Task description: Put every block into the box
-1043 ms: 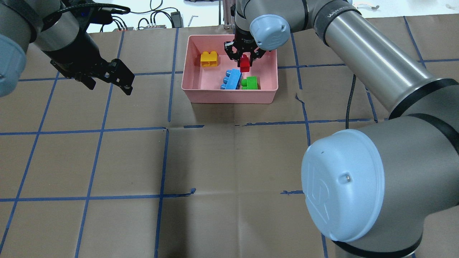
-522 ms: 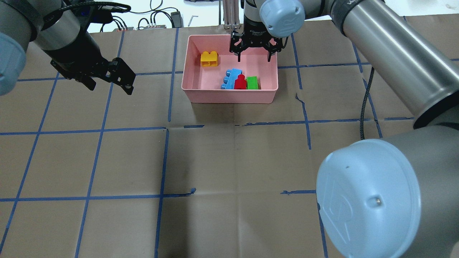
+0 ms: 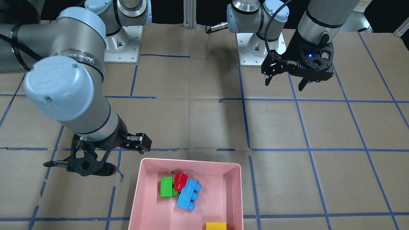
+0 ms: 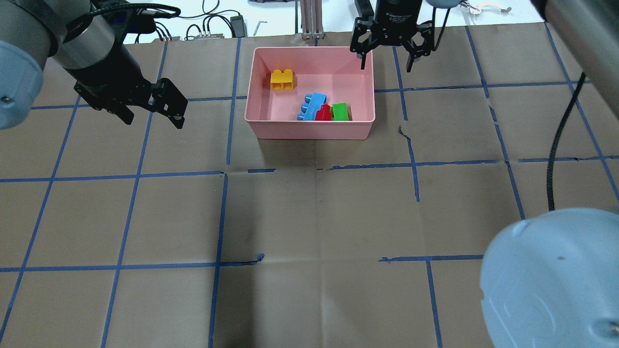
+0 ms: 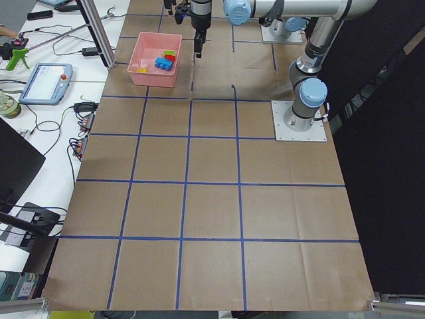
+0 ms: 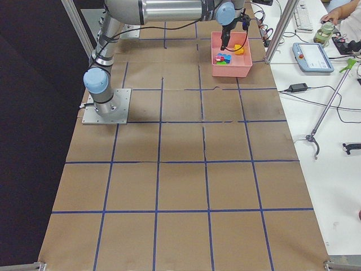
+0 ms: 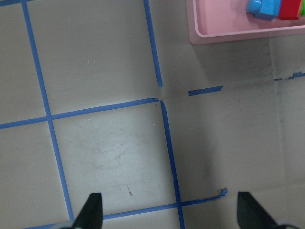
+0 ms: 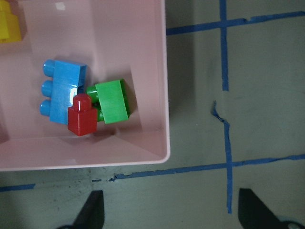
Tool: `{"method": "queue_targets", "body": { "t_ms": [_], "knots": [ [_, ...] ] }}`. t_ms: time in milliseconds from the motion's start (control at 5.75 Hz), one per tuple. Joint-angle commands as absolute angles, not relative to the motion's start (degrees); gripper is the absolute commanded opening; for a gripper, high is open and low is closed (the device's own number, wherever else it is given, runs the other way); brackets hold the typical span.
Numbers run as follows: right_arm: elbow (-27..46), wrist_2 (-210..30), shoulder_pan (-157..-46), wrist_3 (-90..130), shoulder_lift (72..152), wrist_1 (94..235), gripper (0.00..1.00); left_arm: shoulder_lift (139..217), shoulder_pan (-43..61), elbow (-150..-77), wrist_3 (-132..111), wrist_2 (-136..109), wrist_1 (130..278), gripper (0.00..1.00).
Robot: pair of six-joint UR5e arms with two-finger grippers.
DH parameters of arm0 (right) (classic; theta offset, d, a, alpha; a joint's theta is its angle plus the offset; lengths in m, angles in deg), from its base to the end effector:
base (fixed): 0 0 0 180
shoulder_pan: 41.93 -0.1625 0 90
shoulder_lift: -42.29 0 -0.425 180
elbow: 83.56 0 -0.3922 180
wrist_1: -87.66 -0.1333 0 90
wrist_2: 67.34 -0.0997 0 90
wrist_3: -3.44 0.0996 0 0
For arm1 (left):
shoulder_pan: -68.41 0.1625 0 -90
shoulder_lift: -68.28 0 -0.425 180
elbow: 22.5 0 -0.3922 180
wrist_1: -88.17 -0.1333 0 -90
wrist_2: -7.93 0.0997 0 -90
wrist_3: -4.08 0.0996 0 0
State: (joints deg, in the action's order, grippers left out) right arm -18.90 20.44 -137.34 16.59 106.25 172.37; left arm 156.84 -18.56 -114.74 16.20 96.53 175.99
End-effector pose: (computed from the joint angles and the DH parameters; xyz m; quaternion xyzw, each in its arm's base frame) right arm 0.1995 -0.6516 0.4302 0.0684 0.9961 0.0547 0.0107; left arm -0.1100 -0.4900 0.4847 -0.0794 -0.9967 0.0135 0.0105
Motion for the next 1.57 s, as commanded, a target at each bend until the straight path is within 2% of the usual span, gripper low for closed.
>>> {"method": "queue_targets", "body": {
  "t_ms": [0,174,348,1391],
  "knots": [
    [-7.2,20.5,-134.4,14.0,116.7,170.4,0.99,156.4,-18.8,-114.8,16.2,96.6,176.0,0.99],
    [-0.9,20.6,-133.4,13.7,123.7,172.5,1.0,156.3,-18.8,-114.8,16.2,96.6,176.0,0.99],
    [1.1,20.6,-132.4,13.6,126.0,172.6,1.0,156.2,-18.8,-114.8,16.3,96.6,176.0,0.99],
    [0.9,21.8,-132.3,13.1,127.0,172.4,1.0,156.2,-18.8,-114.6,16.3,96.7,175.9,0.99]
  ]
}}
